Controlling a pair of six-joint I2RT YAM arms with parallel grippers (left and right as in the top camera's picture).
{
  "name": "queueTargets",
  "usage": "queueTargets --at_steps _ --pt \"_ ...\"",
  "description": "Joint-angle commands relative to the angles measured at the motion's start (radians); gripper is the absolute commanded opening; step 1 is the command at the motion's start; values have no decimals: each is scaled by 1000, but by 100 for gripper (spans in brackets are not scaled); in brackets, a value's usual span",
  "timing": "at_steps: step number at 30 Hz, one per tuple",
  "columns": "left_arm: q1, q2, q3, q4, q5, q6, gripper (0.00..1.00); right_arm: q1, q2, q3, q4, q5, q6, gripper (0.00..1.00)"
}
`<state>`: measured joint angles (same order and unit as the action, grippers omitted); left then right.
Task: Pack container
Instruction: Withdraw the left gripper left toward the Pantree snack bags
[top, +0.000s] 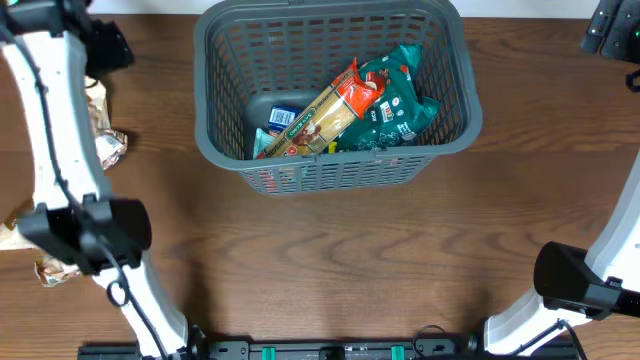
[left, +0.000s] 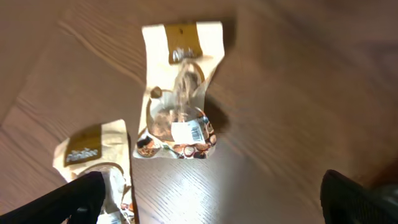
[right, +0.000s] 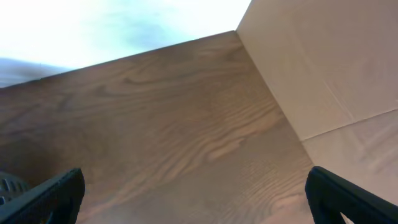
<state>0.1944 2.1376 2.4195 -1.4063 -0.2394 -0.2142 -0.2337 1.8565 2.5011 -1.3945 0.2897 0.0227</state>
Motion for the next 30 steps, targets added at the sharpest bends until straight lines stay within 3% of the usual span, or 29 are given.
queueTargets --at_steps 1,6,14,22,30 --pt "27 51 -1 0 -8 -20 99 -7 -22 11 -2 13 14 99" --pt "74 110 -1 0 -4 -63 99 -7 -22 11 -2 13 14 99" --pt "166 146 -21 12 132 -72 99 -7 -22 11 -2 13 14 99" --pt "168 146 -215 82 138 -68 99 -7 -22 11 -2 13 14 99" --pt "168 146 -380 206 164 13 99 -7 -22 11 -2 13 14 99"
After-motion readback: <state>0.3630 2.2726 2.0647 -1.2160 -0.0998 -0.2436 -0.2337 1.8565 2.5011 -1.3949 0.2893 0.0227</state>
